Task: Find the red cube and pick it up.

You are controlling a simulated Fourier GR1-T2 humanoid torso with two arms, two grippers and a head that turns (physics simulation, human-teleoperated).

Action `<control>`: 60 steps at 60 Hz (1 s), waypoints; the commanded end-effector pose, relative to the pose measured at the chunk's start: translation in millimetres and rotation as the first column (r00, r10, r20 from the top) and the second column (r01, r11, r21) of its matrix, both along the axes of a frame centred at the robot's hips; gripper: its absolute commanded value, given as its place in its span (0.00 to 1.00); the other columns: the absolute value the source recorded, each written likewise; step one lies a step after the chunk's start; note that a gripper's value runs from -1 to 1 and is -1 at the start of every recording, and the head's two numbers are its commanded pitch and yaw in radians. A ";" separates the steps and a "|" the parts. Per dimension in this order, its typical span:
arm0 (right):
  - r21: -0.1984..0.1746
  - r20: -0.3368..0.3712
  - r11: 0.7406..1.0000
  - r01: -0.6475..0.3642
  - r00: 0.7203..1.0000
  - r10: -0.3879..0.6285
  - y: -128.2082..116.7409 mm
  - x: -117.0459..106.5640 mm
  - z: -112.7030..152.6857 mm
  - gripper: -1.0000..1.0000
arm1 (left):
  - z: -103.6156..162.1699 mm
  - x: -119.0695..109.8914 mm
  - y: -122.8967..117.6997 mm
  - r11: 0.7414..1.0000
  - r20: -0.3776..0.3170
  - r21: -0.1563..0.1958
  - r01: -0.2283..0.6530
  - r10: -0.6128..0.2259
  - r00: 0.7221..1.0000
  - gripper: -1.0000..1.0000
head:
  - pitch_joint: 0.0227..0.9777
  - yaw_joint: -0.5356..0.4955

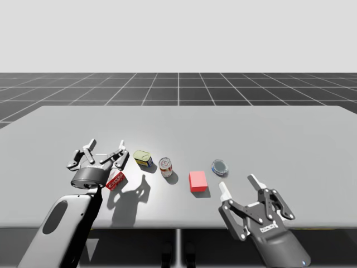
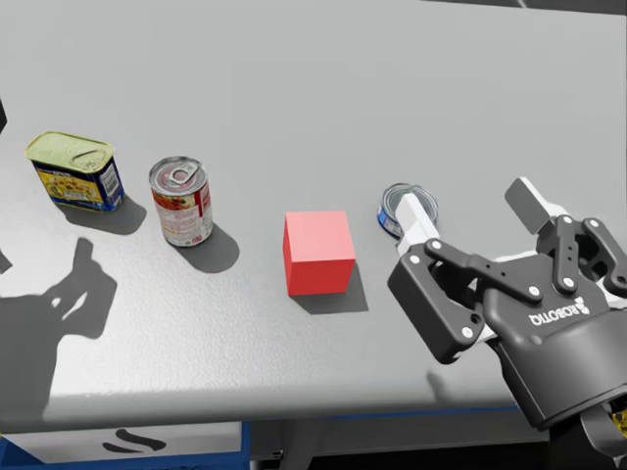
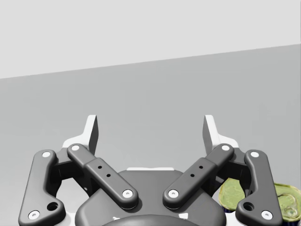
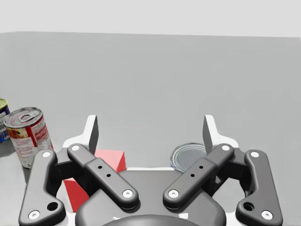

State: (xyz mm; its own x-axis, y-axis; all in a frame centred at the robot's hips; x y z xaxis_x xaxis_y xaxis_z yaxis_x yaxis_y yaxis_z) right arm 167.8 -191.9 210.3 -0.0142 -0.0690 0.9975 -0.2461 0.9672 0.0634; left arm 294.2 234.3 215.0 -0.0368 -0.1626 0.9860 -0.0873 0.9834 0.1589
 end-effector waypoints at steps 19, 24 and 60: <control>0.028 -0.109 0.998 -0.054 0.992 0.057 51.0 -29.8 -54.6 0.00 | 1.4 -0.5 0.5 1.000 0.012 -0.011 -0.004 0.004 1.000 0.00 | 0.92 0.39; -0.005 -0.112 1.000 -0.026 0.993 0.025 60.5 -27.0 -62.7 0.00 | 1.6 -0.5 0.5 1.000 0.013 -0.012 -0.004 0.005 1.000 0.00 | 0.91 0.39; -0.095 -0.206 0.978 0.188 0.957 -0.204 110.3 19.4 -88.9 0.00 | 2.4 -1.2 0.5 1.000 0.014 -0.016 -0.010 0.010 1.000 0.00 | 0.91 0.40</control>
State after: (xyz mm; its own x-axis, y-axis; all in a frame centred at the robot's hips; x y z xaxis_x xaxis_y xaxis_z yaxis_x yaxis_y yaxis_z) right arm 173.2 -86.9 124.5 0.1691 -0.0117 0.9855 -0.0700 0.9973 0.0238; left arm 293.1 234.7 217.1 -0.0485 -0.1479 0.9878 -0.0984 0.9849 0.1426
